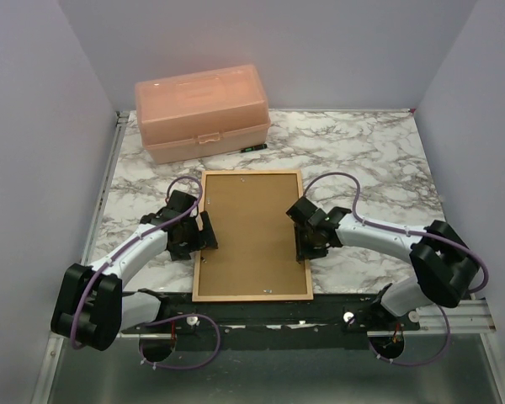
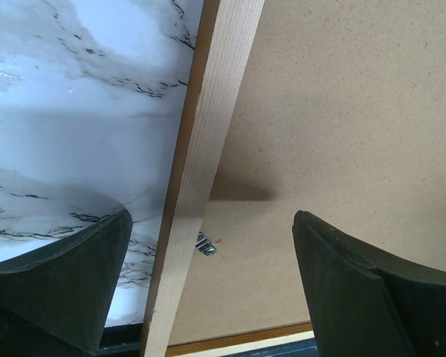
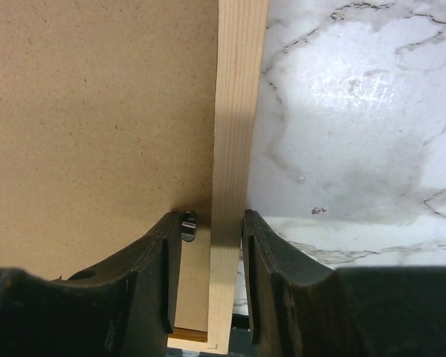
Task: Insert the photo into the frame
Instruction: Install the photo frame at the center of the board.
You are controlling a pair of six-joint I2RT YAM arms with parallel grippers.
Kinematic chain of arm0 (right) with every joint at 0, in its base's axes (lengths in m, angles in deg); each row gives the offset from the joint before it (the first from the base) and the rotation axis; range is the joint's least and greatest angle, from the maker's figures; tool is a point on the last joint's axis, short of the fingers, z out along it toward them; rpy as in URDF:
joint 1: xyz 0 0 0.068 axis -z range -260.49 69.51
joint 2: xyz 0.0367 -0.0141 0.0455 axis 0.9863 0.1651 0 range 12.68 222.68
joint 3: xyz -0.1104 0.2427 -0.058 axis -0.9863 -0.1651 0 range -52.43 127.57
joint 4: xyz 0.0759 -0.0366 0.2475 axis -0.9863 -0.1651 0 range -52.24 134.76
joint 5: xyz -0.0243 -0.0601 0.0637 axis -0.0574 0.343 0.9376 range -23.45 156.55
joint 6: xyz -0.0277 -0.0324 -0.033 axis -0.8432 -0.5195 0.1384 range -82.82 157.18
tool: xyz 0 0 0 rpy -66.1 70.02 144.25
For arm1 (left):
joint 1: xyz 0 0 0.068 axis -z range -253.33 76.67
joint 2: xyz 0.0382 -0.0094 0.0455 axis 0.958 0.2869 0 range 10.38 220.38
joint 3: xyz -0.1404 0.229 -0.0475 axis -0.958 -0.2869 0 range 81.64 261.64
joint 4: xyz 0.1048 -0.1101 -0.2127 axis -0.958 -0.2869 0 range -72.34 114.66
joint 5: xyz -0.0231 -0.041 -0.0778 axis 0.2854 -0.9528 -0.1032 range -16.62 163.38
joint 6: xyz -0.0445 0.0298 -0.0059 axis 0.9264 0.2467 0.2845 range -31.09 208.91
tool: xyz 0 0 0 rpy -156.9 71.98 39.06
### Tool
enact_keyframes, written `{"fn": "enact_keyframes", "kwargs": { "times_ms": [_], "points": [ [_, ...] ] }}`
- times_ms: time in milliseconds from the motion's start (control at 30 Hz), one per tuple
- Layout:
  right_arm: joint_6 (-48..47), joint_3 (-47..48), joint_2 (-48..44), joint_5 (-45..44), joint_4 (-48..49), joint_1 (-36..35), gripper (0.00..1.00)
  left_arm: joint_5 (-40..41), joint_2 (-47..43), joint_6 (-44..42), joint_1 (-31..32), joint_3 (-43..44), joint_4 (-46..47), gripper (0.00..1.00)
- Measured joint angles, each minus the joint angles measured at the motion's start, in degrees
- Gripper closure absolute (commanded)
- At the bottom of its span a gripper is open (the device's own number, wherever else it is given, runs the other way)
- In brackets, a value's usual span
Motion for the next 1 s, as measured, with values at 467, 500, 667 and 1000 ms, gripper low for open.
{"fn": "enact_keyframes", "kwargs": {
  "times_ms": [467,500,667,1000],
  "points": [
    [0.59,2.78,1.77,-5.18,-3.89,-3.21,1.0,-0.13,0.33,-0.39,0.42,0.2,0.33,0.18],
    [0.66,2.84,1.77,-5.51,-4.09,-3.37,1.0,-0.13,0.35,-0.42,0.44,0.22,0.35,0.18],
    [1.01,2.86,1.51,-6.62,-4.72,-3.85,1.0,-0.13,0.35,-0.42,0.48,0.22,0.44,0.2],
    [1.73,2.95,1.49,-7.89,-5.07,-4.26,1.0,-0.15,0.42,-0.52,0.87,0.22,0.68,0.23]
  ]
}}
